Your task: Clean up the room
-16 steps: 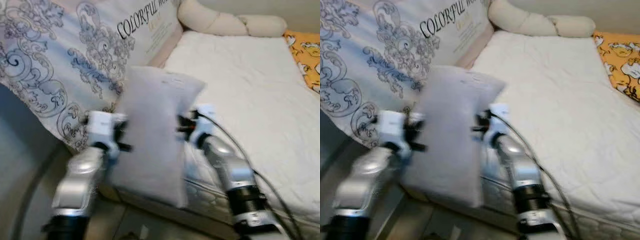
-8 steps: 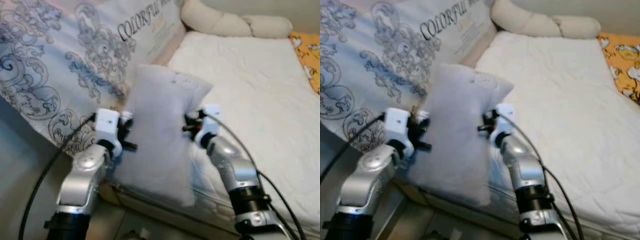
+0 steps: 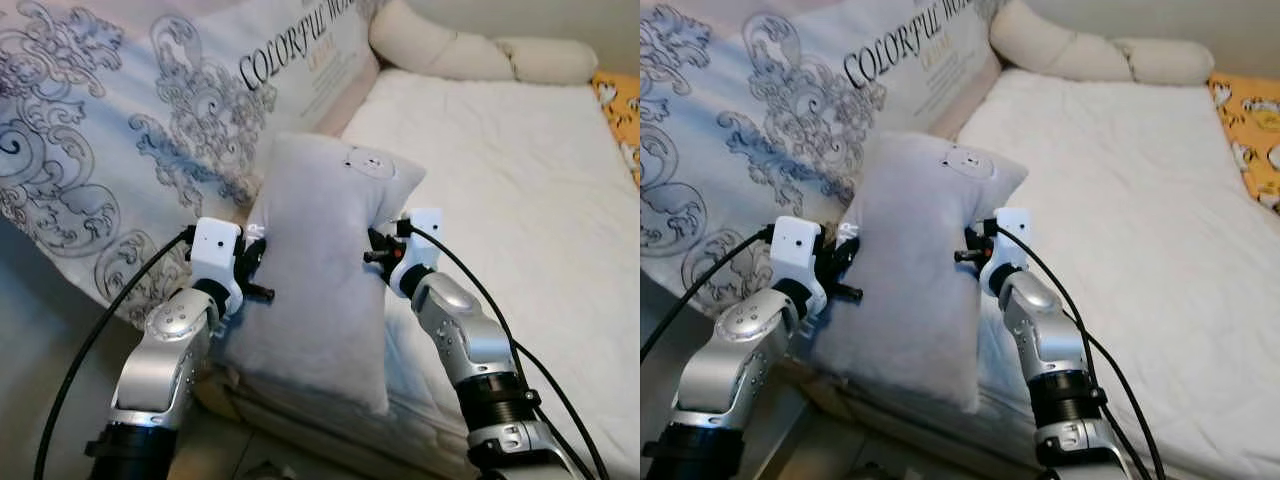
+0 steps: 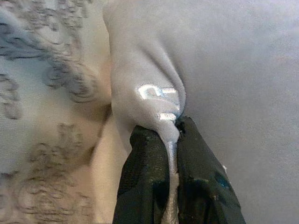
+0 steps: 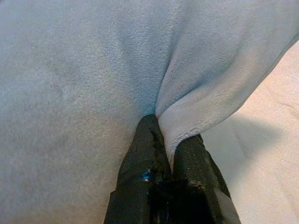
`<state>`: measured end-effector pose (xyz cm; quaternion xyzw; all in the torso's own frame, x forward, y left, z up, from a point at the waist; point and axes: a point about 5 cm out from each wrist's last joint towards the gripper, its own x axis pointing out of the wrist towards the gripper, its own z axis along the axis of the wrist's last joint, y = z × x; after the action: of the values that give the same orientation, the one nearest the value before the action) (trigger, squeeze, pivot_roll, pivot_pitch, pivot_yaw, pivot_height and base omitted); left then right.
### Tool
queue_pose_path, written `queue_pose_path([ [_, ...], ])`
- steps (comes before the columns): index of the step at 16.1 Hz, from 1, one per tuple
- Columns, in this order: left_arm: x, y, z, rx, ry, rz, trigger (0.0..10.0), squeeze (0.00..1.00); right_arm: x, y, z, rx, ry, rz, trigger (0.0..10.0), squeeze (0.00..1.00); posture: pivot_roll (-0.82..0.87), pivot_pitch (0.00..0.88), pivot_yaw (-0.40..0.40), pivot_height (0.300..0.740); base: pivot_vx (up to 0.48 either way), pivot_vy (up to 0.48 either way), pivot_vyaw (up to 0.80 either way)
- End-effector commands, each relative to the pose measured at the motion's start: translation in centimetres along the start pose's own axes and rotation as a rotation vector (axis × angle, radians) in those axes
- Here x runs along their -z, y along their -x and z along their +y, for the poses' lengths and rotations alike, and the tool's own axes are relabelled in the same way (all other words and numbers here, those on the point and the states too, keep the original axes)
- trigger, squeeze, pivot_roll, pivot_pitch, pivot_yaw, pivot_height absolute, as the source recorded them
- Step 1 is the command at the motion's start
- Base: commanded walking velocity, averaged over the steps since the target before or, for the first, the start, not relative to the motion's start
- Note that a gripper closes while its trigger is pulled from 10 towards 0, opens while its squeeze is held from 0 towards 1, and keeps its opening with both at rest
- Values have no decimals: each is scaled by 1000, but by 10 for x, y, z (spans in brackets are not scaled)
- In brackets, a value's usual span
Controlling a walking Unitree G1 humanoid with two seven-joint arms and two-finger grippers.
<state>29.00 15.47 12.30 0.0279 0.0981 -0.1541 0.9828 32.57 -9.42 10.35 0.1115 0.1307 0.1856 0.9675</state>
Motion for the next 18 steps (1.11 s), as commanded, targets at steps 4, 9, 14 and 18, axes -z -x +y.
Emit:
queue_pose_path([
  [4, -9, 3, 8, -21, -16, -30, 10000, 0, -5, -5, 17, -56, 9, -23, 10000, 0, 110, 0, 53, 740, 322, 0, 0],
  [9, -8, 2, 7, -13, -20, -26, 10000, 0, -5, -5, 17, -52, 8, -23, 10000, 0, 108, 0, 56, 740, 322, 0, 0],
  [14, -9, 2, 9, -13, -25, -24, 10000, 0, -4, -6, 17, -52, 5, -22, 10000, 0, 111, 0, 58, 740, 321, 0, 0],
  [18, -8, 0, 10, -27, -47, -14, 10000, 0, -4, -6, 17, -47, 2, -23, 10000, 0, 105, 0, 69, 740, 223, 0, 0],
])
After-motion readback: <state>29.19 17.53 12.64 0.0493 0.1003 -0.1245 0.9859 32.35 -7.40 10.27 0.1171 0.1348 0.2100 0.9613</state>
